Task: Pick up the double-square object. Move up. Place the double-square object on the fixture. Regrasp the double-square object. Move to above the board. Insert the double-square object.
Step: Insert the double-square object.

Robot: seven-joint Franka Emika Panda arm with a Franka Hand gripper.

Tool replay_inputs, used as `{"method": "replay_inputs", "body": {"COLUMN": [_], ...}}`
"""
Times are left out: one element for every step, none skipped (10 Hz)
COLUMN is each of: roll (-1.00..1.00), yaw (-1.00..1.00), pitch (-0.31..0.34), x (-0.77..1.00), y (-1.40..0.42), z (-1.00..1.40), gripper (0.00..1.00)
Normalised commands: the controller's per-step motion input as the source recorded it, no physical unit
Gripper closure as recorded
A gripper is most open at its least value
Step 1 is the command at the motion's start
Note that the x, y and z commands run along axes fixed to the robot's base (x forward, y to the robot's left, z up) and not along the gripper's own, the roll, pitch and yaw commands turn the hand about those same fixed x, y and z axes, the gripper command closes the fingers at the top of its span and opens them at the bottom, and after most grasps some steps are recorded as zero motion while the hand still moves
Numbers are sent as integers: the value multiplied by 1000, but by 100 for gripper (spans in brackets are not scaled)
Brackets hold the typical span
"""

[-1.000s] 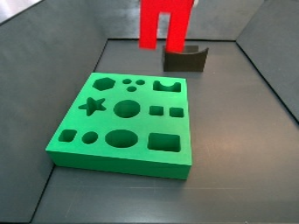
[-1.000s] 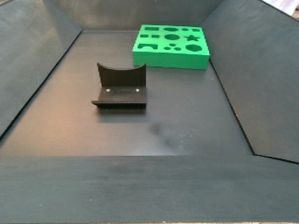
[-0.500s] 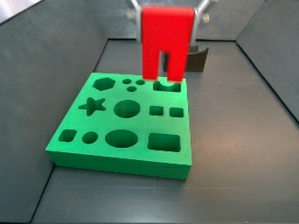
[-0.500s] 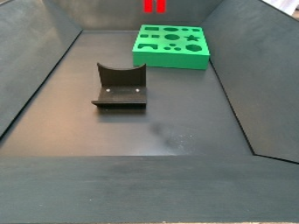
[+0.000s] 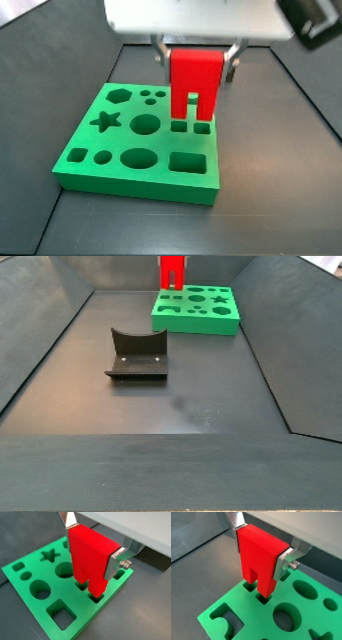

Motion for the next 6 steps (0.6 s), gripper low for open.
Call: {"method": "replay_inputs", "body": {"roll": [37, 21, 40, 69, 87, 0], "yaw": [0, 71, 74, 60, 0, 6], "pitch": [-140, -106, -167, -171, -143, -77], "x": [-49, 0, 0, -69, -89, 0], "y": [-77, 0, 0, 0, 74, 223], "z": [-306, -531, -671, -697, -726, -549], "gripper": [100, 100, 100, 100, 100, 100]}}
